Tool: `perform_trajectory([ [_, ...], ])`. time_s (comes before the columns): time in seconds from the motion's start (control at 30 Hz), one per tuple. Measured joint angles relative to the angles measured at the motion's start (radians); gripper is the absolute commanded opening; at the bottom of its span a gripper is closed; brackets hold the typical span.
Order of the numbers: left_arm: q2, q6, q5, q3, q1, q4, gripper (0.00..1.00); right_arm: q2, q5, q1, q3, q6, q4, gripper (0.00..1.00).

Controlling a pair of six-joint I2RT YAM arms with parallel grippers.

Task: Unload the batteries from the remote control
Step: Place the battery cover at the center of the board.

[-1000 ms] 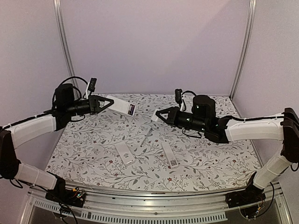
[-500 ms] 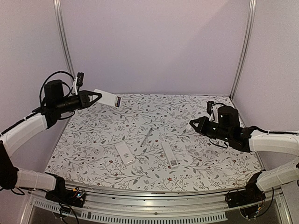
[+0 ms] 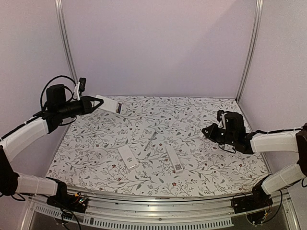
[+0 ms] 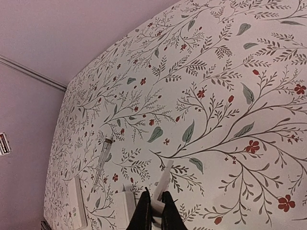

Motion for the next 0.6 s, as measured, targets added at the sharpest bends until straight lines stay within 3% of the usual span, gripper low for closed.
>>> perform_trajectory([
  [0.4,0.000,0.000,0.006,0.000,0.000,-0.002,0.00,0.164,-0.038,-0.073,0.001,-0.026,0.076,0.01],
  [0.6,0.000,0.000,0.010,0.000,0.000,-0.001,0.00,0.242,-0.065,-0.092,0.016,-0.029,0.089,0.06],
])
